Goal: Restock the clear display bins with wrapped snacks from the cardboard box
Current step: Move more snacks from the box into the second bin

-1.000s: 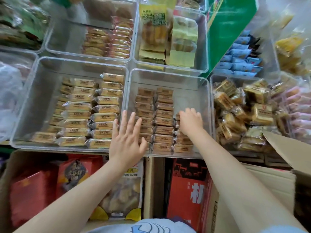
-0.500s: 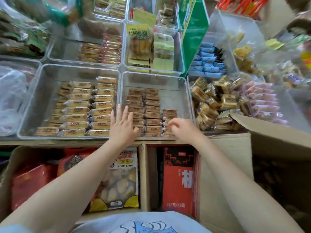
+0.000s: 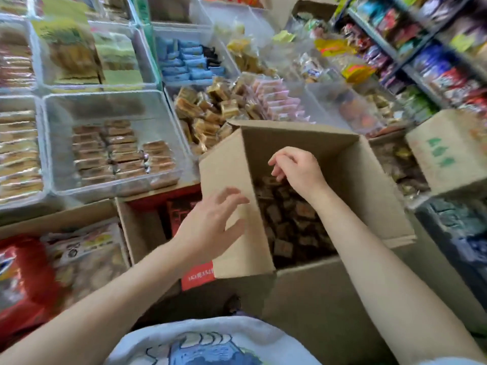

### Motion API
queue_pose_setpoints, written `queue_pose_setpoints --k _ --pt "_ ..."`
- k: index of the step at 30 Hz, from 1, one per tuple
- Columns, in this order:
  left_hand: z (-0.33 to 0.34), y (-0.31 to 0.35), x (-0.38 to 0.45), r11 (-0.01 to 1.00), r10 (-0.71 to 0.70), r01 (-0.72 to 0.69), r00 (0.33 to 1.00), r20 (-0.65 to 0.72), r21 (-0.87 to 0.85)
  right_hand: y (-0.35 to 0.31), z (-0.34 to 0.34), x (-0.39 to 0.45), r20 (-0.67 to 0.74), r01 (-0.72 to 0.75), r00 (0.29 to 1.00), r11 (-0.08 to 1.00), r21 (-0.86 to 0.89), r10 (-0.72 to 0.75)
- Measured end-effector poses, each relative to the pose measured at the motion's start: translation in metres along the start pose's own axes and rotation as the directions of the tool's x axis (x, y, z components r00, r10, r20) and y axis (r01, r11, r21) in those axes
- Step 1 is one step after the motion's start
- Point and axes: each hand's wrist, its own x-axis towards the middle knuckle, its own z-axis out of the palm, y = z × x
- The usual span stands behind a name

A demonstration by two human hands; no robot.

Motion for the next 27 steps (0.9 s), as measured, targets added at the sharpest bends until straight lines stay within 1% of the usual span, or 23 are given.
queue_pose_setpoints --k 1,3,5,7,8,11,13,15,16,17,18,19,21,22,23,24,25,26,27 --pt "0.01 0.017 0.005 0.999 0.022 -0.021 0.999 -0.034 0.025 0.016 -0.009 0.004 0.051 -0.018 0.998 0.999 -0.042 0.02" --pt "0.031 0.043 0.02 0.998 0.007 -0.001 0.994 -0.11 0.057 0.049 -0.024 0.016 0.181 0.019 0.983 0.977 -0.213 0.02" --pt "0.052 0.065 0.039 0.994 -0.044 0.062 0.98 -0.193 0.086 0.085 -0.037 0.027 0.316 0.085 0.948 0.927 -0.366 0.037" --pt "0.072 0.081 0.06 0.973 -0.093 0.145 0.958 -0.272 0.179 0.117 -0.047 0.037 0.425 0.146 0.902 0.872 -0.467 0.076" --pt "0.08 0.085 0.069 0.951 -0.12 0.193 0.95 -0.288 0.24 0.132 -0.05 0.042 0.458 0.175 0.884 0.841 -0.512 0.096" --pt "0.095 0.087 0.085 0.836 -0.213 0.312 0.943 -0.257 0.452 0.168 -0.052 0.055 0.536 0.212 0.829 0.795 -0.568 0.161" --pt "0.097 0.083 0.086 0.776 -0.242 0.335 0.94 -0.239 0.534 0.191 -0.049 0.062 0.584 0.268 0.783 0.73 -0.629 0.215" --pt "0.096 0.081 0.085 0.771 -0.243 0.338 0.939 -0.241 0.54 0.216 -0.043 0.07 0.611 0.333 0.721 0.61 -0.719 0.326" --pt "0.097 0.081 0.086 0.773 -0.24 0.34 0.938 -0.249 0.536 0.227 -0.04 0.072 0.613 0.376 0.688 0.53 -0.76 0.389" --pt "0.097 0.082 0.086 0.772 -0.235 0.341 0.937 -0.257 0.537 0.237 -0.038 0.074 0.604 0.416 0.669 0.454 -0.787 0.434" --pt "0.097 0.082 0.087 0.768 -0.233 0.343 0.936 -0.263 0.54 0.245 -0.037 0.076 0.596 0.441 0.665 0.407 -0.8 0.45" --pt "0.098 0.082 0.088 0.768 -0.231 0.344 0.936 -0.267 0.54 0.25 -0.037 0.074 0.585 0.446 0.678 0.385 -0.808 0.445" --pt "0.099 0.081 0.089 0.773 -0.234 0.353 0.931 -0.28 0.527 0.255 -0.036 0.07 0.609 0.503 0.715 0.354 -0.789 0.344" --pt "0.099 0.081 0.088 0.778 -0.233 0.357 0.928 -0.29 0.518 0.257 -0.036 0.071 0.631 0.539 0.714 0.339 -0.772 0.302" --pt "0.099 0.081 0.088 0.781 -0.23 0.358 0.927 -0.297 0.512 0.256 -0.036 0.072 0.645 0.537 0.711 0.376 -0.755 0.279" --pt "0.099 0.082 0.088 0.783 -0.226 0.357 0.926 -0.301 0.51 0.253 -0.037 0.075 0.644 0.49 0.712 0.457 -0.742 0.282" --pt "0.1 0.082 0.088 0.784 -0.219 0.354 0.926 -0.306 0.509 0.248 -0.039 0.079 0.629 0.388 0.721 0.584 -0.713 0.289" --pt "0.1 0.082 0.087 0.788 -0.212 0.35 0.927 -0.31 0.507 0.238 -0.042 0.082 0.614 0.239 0.729 0.728 -0.642 0.302" --pt "0.1 0.082 0.086 0.795 -0.203 0.343 0.927 -0.314 0.5 0.224 -0.045 0.083 0.61 0.056 0.726 0.856 -0.513 0.318"
